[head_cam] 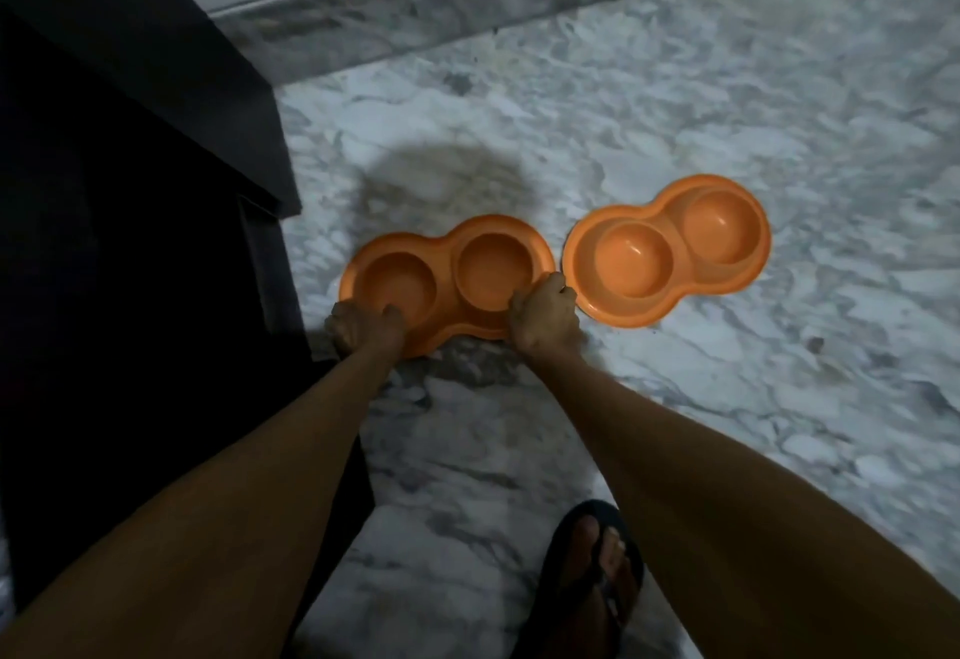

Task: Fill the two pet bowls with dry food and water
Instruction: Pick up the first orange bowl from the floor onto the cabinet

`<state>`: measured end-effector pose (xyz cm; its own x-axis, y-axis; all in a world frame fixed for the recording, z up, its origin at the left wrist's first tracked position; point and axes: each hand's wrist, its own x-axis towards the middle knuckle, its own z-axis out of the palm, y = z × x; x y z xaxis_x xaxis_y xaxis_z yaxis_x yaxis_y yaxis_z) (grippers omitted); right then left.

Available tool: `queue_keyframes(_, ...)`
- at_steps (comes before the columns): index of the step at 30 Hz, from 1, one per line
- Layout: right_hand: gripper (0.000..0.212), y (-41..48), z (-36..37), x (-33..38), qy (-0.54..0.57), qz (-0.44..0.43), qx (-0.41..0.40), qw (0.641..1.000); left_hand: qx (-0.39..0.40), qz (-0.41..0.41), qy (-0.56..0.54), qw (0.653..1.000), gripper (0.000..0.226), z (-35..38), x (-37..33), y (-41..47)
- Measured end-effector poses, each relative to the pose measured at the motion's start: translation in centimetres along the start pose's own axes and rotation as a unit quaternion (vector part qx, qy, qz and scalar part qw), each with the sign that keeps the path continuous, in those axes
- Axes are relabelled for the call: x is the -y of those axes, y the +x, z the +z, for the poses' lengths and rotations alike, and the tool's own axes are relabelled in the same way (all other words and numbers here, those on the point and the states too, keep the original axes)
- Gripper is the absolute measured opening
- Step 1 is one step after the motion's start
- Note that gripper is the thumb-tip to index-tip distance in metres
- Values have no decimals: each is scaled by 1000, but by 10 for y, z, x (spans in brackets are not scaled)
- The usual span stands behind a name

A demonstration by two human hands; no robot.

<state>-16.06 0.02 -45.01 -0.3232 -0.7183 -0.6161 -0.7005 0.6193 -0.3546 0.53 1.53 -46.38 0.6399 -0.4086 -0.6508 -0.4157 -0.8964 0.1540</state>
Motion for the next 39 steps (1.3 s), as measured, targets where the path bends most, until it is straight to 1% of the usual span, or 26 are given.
queue_keyframes(2, 43, 5, 5, -1, 16, 14, -4, 1000, -14, 12, 38, 999, 53, 1, 2, 4)
queue_keyframes(4, 43, 8, 8, -1, 28, 22, -11, 999, -18, 10, 44, 999, 51, 0, 3, 7)
queue_keyframes(8, 48, 9, 2, 2, 64, 36, -6, 997, -3, -40, -52, 998, 50, -6, 3, 6)
queue_keyframes(11, 52, -1, -17, 3, 85, 34, -9, 996, -6, -45, -121, 992, 52, -20, 3, -9)
queue_keyframes(14, 53, -25, -51, 8, 103, 23, -18, 994, -15, -28, -149, 988, 55, -47, -1, -40)
queue_keyframes(19, 57, -80, -145, 39, 128, 15, -28, 991, -13, 2, -173, 985, 55, -123, -38, -117)
queue_keyframes(21, 62, -109, -194, 60, 142, 15, -39, 989, -20, 16, -187, 982, 55, -163, -57, -157)
queue_keyframes(26, 75, -199, -325, 107, 176, 1, -44, 983, -29, 20, -253, 967, 53, -275, -93, -278)
queue_keyframes(29, 75, -259, -401, 130, 196, -7, -52, 979, -29, 59, -289, 955, 49, -341, -108, -345)
queue_keyframes(31, 72, -299, -445, 143, 208, -9, -61, 976, -24, 81, -312, 946, 46, -382, -114, -390)
queue_keyframes(35, 67, -371, -508, 166, 236, -19, -87, 968, -41, 119, -345, 930, 43, -455, -119, -463)
queue_keyframes(39, 66, -434, -541, 187, 277, -42, -112, 953, -54, 165, -367, 914, 56, -514, -109, -509)
